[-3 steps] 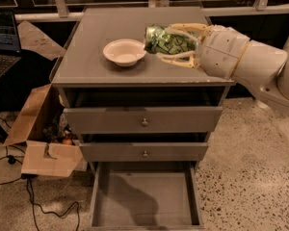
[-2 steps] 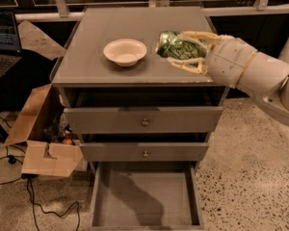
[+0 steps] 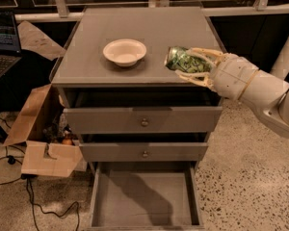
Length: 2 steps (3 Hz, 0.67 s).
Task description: Pick green can from bottom drawer and place on counter
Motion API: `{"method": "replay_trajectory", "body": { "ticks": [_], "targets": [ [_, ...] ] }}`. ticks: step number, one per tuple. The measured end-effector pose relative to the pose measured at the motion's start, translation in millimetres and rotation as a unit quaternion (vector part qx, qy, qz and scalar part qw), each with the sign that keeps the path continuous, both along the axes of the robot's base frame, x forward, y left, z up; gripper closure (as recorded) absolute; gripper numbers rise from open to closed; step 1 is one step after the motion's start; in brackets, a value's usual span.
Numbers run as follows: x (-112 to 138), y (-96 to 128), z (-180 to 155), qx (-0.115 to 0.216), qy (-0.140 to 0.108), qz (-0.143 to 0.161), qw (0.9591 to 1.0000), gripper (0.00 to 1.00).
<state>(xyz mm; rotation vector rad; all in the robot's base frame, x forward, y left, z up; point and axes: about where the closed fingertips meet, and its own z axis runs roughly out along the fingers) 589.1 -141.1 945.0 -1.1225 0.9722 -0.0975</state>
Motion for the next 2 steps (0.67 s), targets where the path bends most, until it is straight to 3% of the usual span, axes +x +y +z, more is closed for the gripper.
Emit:
{"method": "replay_trajectory", "body": {
  "ticks": [2],
  "targets": [
    [34,-12,5,-0.033,0.011,-0.001,0.9994,1.0]
  ]
}}
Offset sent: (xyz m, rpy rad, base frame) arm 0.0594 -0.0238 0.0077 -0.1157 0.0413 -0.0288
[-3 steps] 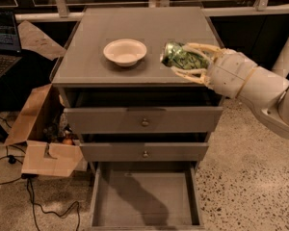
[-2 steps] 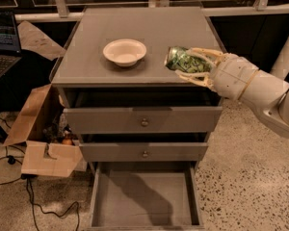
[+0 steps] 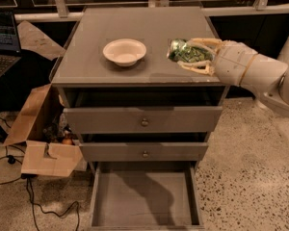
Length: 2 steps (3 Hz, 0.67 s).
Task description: Pick green can from bottom drawer and place on counter
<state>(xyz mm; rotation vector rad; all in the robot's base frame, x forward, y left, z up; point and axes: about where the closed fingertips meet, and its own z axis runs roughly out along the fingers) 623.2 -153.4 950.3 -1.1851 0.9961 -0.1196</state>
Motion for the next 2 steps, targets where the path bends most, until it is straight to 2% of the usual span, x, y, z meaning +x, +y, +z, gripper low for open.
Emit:
{"method": "replay_trajectory", "body": {
  "ticks": [2],
  "targets": [
    [25,-5,0,-0.021,0.004,-0.014,0.9997,1.0]
  ]
}}
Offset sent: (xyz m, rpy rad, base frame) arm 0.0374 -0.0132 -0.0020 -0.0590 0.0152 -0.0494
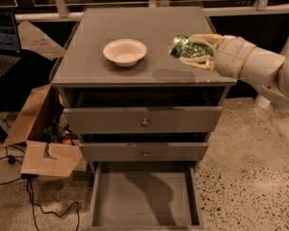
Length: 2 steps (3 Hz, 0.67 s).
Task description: Pick green can from bottom drawer and place on counter
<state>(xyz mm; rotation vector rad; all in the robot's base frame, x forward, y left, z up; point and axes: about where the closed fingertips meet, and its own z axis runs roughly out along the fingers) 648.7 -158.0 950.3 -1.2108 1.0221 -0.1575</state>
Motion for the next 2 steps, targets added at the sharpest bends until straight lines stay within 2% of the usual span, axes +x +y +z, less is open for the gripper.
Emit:
{"method": "replay_trajectory", "body": {
  "ticks": [2],
  "targets": [
    [15.0,2.8,-9.9,-0.007,0.015,-0.001,0.9999,1.0]
  ]
}}
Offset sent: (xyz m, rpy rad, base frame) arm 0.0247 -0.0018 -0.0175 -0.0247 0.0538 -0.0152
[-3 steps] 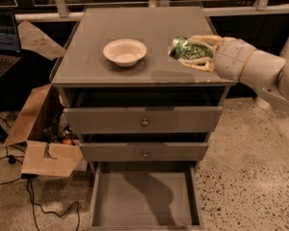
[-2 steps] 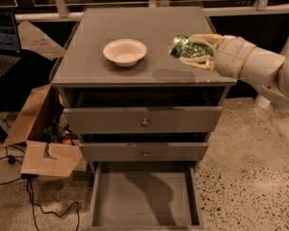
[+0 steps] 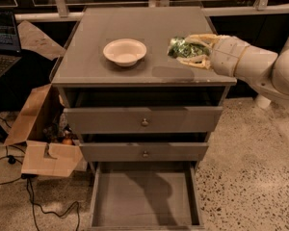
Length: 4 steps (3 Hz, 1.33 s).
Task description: Pick green can from bottom drawer and place on counter
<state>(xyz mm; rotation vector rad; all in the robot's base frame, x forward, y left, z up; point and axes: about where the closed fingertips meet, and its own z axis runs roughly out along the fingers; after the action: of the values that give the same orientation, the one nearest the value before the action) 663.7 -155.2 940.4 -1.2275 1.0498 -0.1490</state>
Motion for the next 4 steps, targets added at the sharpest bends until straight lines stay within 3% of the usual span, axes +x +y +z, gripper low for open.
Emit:
{"method": "replay_trajectory", "body": {
  "ticks": [2,4],
  "targets": [
    [19,-3,-15,-0.013,0.028,-0.028,0.9992,1.0],
    [28,-3,-46,-0.016,0.082,-0.048,0.9953,1.0]
  ]
}}
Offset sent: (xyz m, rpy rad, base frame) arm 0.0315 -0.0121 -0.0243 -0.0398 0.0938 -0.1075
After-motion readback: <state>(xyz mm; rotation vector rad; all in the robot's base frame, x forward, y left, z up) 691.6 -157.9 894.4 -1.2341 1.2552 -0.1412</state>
